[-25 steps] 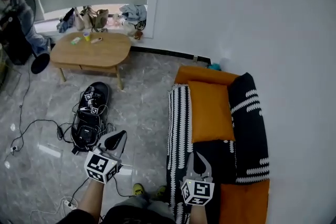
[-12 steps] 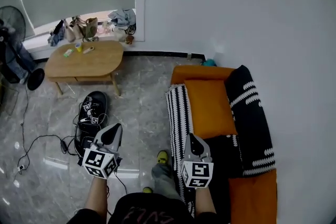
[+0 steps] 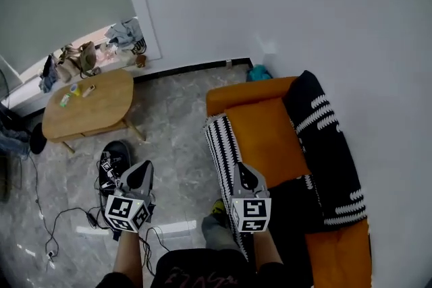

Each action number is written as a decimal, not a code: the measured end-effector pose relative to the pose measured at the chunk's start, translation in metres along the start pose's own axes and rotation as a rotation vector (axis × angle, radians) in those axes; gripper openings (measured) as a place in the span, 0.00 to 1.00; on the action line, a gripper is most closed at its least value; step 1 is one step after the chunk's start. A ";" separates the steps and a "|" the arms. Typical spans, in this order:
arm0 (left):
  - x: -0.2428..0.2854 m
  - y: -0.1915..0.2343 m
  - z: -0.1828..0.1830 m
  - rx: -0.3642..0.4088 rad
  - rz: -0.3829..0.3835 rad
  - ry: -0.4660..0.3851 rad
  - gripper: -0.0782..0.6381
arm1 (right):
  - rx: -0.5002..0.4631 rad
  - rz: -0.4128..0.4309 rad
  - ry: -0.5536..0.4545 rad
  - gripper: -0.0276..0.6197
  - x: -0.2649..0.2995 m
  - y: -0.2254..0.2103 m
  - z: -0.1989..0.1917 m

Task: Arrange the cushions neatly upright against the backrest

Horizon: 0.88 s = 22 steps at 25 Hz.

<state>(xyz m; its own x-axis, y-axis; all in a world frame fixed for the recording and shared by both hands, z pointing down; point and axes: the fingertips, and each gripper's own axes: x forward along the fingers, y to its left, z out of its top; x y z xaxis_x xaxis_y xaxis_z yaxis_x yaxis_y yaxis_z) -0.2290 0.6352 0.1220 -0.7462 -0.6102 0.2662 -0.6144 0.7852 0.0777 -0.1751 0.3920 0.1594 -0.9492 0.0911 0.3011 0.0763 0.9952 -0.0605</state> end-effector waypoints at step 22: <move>0.401 -0.118 0.034 0.212 -0.642 0.231 0.12 | 0.430 -0.631 0.081 0.06 0.064 -0.266 -0.070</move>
<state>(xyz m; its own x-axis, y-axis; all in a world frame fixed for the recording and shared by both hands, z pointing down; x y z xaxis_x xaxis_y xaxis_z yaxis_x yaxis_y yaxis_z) -0.4647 0.2944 0.1871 -0.1618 -0.8885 0.4294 -0.9681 0.2272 0.1053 -0.2345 0.1351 0.2612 -0.7465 -0.4712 0.4698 -0.6141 0.7598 -0.2137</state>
